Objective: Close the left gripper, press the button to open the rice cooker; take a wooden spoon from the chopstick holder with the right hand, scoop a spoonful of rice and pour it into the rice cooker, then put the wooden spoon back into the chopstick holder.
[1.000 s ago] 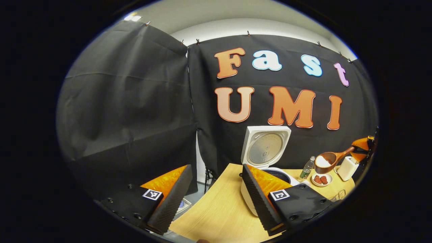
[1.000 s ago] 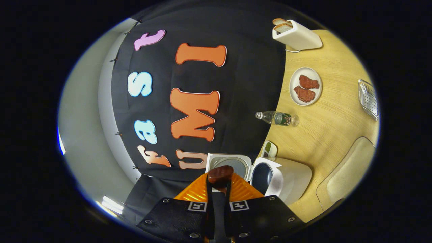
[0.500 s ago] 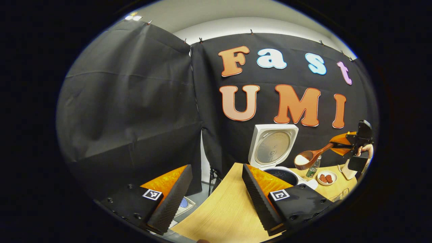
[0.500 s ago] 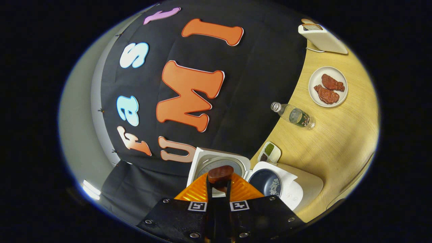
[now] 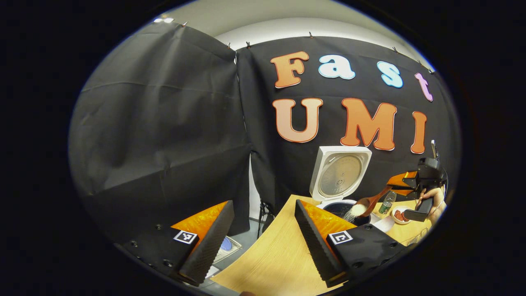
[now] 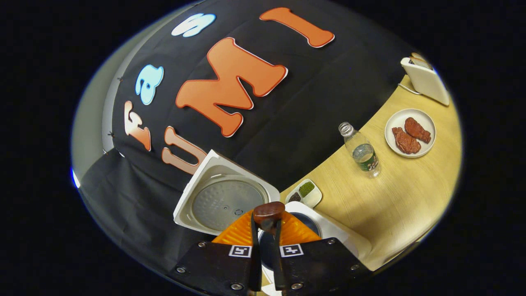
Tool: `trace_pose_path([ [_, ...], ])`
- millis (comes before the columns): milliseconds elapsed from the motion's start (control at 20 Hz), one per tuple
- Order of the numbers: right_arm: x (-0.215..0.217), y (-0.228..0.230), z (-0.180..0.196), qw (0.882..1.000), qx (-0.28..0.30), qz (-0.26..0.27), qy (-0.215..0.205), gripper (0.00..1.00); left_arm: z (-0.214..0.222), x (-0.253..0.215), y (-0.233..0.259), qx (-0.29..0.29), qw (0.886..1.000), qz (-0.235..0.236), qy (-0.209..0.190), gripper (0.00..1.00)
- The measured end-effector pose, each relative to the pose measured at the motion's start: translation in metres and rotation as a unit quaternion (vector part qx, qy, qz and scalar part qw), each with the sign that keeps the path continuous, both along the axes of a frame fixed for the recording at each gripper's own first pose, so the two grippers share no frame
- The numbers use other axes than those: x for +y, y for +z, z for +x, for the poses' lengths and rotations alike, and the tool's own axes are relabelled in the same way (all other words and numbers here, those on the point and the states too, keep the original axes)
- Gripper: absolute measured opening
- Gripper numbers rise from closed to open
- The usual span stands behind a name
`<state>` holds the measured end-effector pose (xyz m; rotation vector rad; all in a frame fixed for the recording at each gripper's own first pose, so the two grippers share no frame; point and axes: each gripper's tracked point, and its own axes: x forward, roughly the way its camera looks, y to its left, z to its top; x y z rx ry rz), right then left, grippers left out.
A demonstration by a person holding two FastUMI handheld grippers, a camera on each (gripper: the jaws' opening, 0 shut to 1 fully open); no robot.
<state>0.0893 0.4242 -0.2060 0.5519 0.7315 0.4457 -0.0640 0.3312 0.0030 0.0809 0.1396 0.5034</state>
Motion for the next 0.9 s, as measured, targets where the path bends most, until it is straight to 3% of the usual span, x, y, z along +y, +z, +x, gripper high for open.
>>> trace_pose_path([
  [900, 0.023, 0.031, -0.006, 0.986, -0.119, -0.079, 0.08, 0.11, 0.005, 0.001, -0.006, 0.002, 1.0, -0.002, -0.005, 1.0],
])
